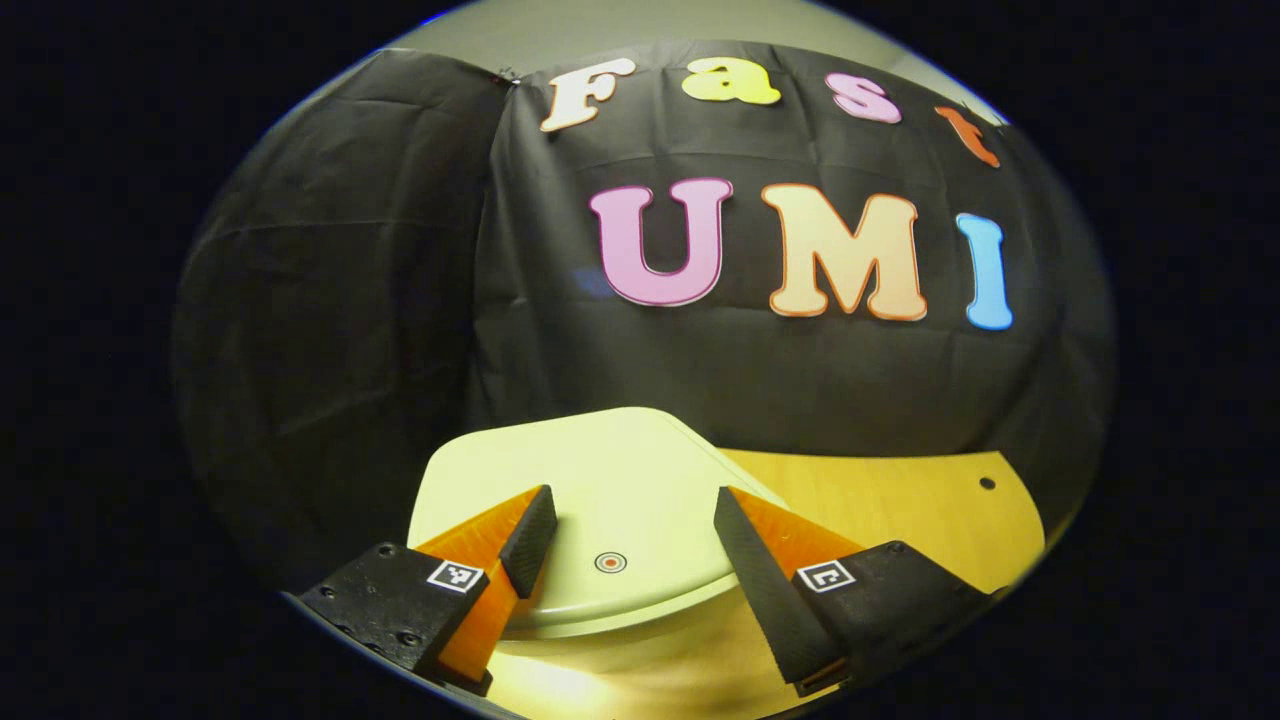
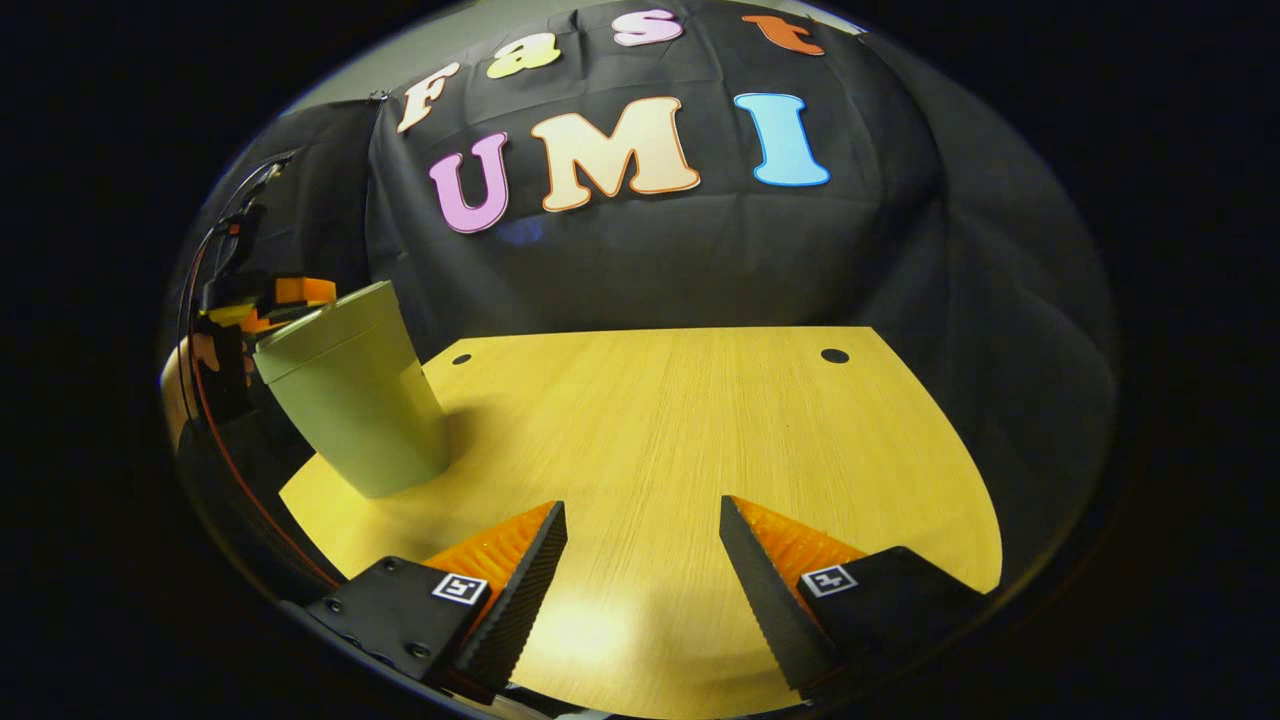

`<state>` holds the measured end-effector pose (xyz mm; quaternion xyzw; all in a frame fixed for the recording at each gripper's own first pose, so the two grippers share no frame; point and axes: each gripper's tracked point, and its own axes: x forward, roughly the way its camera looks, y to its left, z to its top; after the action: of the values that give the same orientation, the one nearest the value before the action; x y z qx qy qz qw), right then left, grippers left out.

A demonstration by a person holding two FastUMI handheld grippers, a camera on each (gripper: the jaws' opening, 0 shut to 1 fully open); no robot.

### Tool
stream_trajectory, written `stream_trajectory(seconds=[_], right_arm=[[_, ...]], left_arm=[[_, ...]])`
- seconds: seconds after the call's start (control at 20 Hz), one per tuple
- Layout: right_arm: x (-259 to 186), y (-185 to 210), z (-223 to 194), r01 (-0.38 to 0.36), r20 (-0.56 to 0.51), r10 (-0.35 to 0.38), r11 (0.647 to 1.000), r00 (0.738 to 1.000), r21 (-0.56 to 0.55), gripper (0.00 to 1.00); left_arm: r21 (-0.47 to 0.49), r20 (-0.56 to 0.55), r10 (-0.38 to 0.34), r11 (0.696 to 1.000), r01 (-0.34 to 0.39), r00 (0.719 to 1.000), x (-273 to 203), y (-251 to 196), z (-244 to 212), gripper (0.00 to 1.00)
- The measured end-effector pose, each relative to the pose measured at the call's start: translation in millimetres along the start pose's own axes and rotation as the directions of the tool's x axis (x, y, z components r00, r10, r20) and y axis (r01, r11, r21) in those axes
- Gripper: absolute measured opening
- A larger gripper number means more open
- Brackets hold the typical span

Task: Press the lid of the desktop garbage bin to open it, pick up the crumpled paper on the desktop and throw it into the bin, then pick up the pop can on the desktop and drop it into the bin, and finally close the garbage bin lid.

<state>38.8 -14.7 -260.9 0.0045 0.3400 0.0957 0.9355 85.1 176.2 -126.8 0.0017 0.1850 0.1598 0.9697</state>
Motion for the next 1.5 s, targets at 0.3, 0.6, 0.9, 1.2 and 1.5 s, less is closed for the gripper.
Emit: stream_trajectory(seconds=[0.3,0.6,0.9,1.2,1.5], right_arm=[[-11.1,6.3,35.5,-0.020,0.080,0.018,1.000,0.997,0.023,0.98],[-59.1,7.1,117.5,0.008,0.301,-0.012,1.000,0.954,0.016,0.98],[-110.6,0.4,173.4,0.099,0.494,-0.090,0.995,0.865,0.007,0.98],[-140.6,-9.8,186.7,0.159,0.565,-0.164,0.986,0.808,0.058,0.98],[-161.9,-2.8,196.4,0.136,0.620,-0.152,0.988,0.770,0.074,0.98]], left_arm=[[0.007,0.049,-0.058,0.998,0.058,0.997,-1.7,-10.8,9.9,0.95],[0.038,0.252,-0.230,0.973,0.228,0.940,-44.0,-83.5,66.2,0.92],[0.070,0.320,-0.374,0.926,0.372,0.870,-85.3,-150.4,78.2,0.93],[0.101,0.329,-0.472,0.879,0.466,0.818,-113.1,-193.4,79.8,0.93],[0.104,0.315,-0.508,0.858,0.503,0.802,-114.4,-202.8,80.1,0.92]])
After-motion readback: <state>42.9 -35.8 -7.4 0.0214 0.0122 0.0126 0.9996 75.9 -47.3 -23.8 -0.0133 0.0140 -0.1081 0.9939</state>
